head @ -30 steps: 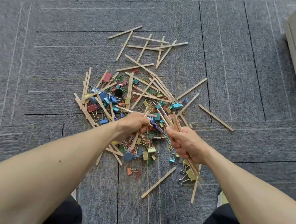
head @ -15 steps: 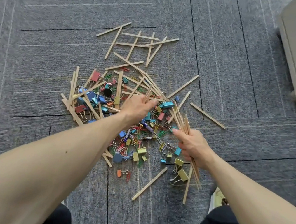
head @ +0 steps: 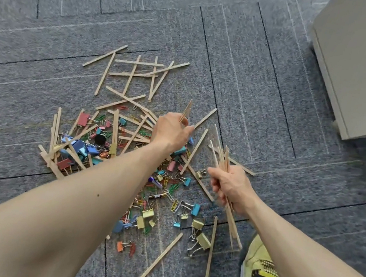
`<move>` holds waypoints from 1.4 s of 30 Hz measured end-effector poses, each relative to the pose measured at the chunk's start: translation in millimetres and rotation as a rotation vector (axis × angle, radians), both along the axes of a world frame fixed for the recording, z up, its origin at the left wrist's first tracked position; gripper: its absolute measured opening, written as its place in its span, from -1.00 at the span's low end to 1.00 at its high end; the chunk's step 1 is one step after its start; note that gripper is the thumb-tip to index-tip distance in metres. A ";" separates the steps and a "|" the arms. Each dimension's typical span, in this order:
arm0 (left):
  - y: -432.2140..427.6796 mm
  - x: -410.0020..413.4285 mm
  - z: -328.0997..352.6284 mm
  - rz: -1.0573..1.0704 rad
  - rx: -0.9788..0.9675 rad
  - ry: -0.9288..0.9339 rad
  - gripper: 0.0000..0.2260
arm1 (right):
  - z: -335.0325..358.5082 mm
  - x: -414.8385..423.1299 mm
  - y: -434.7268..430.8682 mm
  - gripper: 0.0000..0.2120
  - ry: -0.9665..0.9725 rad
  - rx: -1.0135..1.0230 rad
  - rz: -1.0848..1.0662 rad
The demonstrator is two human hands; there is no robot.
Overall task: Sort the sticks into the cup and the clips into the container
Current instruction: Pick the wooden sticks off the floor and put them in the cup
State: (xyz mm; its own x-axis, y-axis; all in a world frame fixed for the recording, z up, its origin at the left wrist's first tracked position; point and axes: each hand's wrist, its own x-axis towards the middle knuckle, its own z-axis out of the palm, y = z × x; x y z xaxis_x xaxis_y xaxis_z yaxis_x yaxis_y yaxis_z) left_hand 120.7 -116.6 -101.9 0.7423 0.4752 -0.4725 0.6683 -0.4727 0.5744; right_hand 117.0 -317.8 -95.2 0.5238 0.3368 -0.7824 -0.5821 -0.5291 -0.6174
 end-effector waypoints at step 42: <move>-5.9 32.7 3.2 -0.462 -0.044 0.264 -0.78 | -15.2 51.3 -26.0 -0.76 -0.545 -0.412 0.382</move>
State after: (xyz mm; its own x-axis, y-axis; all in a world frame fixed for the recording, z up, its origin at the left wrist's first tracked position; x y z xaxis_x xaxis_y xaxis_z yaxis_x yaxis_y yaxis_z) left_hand 153.5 -122.5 -98.7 0.7228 0.1024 -0.6834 0.5206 -0.7310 0.4411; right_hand 168.4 -343.7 -110.4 0.7764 0.3095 -0.5490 0.0157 -0.8803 -0.4742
